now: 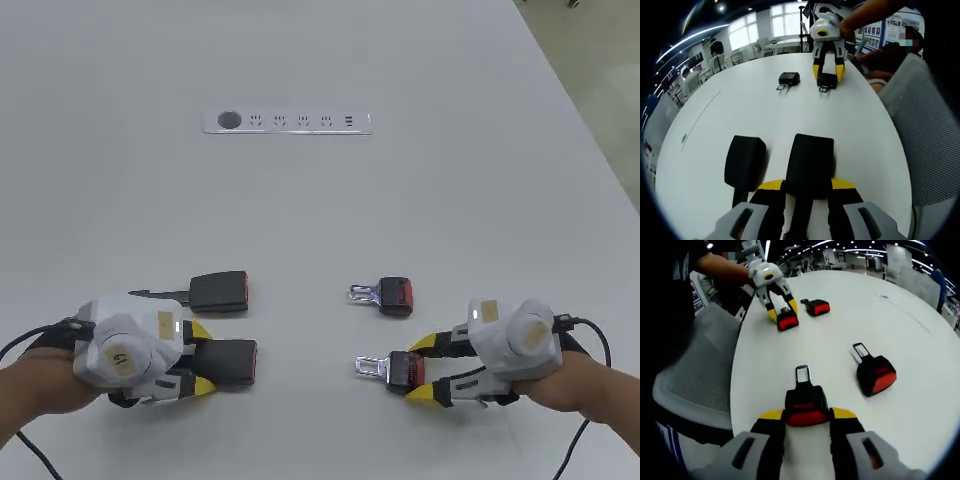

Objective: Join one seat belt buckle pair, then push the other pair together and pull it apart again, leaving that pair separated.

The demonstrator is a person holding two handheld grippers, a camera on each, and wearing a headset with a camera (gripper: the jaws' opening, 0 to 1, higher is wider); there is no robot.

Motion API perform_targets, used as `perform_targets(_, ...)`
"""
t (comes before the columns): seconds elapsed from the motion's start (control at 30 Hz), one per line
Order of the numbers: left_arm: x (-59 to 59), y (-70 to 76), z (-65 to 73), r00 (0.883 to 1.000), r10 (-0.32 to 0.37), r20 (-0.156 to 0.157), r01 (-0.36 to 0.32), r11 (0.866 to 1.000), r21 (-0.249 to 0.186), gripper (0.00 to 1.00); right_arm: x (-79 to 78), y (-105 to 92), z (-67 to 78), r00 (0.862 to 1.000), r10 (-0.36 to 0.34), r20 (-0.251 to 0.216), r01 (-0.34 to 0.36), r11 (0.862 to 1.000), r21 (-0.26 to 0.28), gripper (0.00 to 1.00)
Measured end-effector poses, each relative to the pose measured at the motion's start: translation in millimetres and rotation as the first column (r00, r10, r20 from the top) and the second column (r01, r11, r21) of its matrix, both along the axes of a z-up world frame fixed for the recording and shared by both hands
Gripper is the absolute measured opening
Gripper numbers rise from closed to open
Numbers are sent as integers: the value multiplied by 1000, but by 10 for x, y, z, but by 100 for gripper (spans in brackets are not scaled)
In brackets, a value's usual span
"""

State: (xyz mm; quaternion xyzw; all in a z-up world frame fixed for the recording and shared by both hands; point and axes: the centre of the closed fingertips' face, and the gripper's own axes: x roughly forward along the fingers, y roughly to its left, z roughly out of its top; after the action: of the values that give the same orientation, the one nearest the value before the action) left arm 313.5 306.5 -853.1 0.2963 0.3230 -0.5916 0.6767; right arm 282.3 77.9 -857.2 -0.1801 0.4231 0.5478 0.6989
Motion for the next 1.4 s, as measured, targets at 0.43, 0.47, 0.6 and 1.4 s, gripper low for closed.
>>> perform_targets(0.43,15,-6,-24,1000,-23,-17,24,999,35,34,-23,-26,-10,998,61,-12,-62,997,-36,35)
perform_targets(0.47,17,-7,-34,1000,-22,-17,23,999,39,34,-23,-26,-10,998,63,-13,-63,997,-36,34)
perform_targets(0.6,15,-11,-44,1000,-22,-18,23,999,49,34,-23,53,-20,996,89,17,-89,996,-23,35)
perform_targets(1.4,13,-16,-68,999,-30,-25,32,994,108,34,85,874,7,990,112,82,-120,988,99,34)
